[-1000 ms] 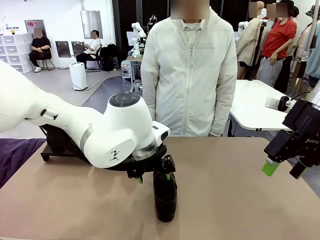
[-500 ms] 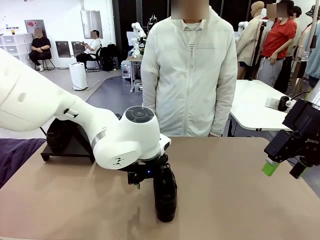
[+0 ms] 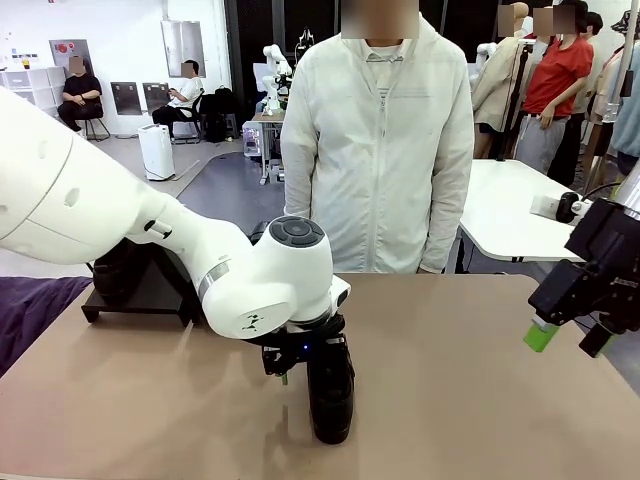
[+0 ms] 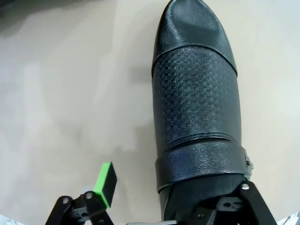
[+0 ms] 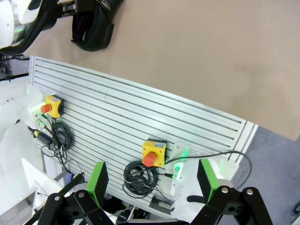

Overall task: Organize the shoes by placing them on the stand.
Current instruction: Place the Shoe from the middle of the table onto the Shoes Stand.

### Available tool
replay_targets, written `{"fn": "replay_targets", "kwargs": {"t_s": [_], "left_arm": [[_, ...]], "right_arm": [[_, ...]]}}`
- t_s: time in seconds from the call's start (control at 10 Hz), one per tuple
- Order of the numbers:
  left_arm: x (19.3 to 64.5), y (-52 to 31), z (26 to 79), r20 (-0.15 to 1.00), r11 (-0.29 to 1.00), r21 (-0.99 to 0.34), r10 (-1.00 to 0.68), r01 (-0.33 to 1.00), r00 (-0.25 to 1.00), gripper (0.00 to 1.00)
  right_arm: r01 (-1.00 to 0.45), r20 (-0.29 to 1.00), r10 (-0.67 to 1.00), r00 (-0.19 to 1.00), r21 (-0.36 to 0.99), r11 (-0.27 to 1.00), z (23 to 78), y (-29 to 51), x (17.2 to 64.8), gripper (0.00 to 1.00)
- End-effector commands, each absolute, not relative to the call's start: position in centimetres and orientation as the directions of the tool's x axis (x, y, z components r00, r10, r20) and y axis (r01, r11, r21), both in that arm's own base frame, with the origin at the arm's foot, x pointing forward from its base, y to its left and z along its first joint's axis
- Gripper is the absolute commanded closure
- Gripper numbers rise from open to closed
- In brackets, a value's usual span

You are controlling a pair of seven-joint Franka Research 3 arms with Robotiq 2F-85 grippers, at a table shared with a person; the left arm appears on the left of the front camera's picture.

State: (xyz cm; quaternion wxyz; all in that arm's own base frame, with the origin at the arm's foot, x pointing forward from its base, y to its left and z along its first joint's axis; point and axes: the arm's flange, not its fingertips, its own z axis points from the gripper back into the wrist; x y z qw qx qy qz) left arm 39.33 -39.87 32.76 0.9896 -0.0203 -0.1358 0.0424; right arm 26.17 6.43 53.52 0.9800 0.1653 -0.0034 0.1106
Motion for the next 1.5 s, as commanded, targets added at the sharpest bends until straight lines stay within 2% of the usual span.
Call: {"fn": "replay_targets", "kwargs": {"t_s": [0.0,0.8,1.0,1.3,1.4], "left_arm": [[39.8,-40.2,33.1,0.267,0.996,-0.042,0.082,-0.074,0.96,1.0],[38.2,-40.1,35.3,0.313,0.996,-0.084,0.025,0.001,0.949,1.0],[36.1,-38.9,38.5,0.324,0.993,-0.099,-0.032,0.067,0.945,1.0],[30.8,-33.9,46.2,0.383,0.949,-0.11,-0.234,0.295,0.894,1.0],[30.1,-29.9,47.9,0.415,0.975,-0.05,-0.175,0.214,0.893,1.0]], "right_arm": [[-0.225,0.036,0.226,0.973,0.324,0.919,53.9,6.2,26.3,0.0],[-0.225,0.036,0.226,0.973,0.324,0.919,53.9,6.2,26.3,0.0],[-0.225,0.036,0.226,0.973,0.324,0.919,53.9,6.2,26.3,0.0],[-0.225,0.036,0.226,0.973,0.324,0.919,53.9,6.2,26.3,0.0],[-0.225,0.036,0.226,0.973,0.324,0.919,53.9,6.2,26.3,0.0]]}}
